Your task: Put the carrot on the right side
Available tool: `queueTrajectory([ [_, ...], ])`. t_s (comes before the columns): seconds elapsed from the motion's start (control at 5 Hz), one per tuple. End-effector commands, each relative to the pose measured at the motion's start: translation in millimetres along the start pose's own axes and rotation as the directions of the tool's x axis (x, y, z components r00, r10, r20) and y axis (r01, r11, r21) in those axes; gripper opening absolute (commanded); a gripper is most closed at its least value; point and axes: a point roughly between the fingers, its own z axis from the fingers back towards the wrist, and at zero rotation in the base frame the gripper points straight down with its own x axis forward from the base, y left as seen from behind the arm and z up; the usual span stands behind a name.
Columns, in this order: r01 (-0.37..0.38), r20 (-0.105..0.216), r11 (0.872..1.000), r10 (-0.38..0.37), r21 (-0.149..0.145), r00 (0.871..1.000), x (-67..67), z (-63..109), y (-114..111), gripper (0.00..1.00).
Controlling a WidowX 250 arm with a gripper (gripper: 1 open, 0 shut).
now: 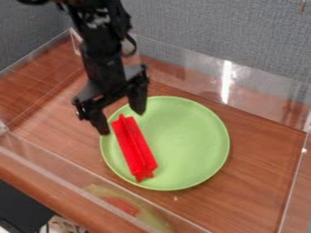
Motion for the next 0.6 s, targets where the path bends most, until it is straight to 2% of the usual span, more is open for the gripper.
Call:
queueTrajectory([
  [0.0, 0.016, 0.041, 0.999, -0.014, -0.047, 0.999, 5.1, 18.8, -10.2, 1.0],
  [0.2, 0.037, 0.046, 0.999, -0.035, -0.04, 0.998, 3.3, 21.3, -13.6, 1.0],
  [0.4, 0.0, 0.06, 1.0, 0.001, -0.026, 0.998, -8.0, 7.7, -21.7, 1.0],
])
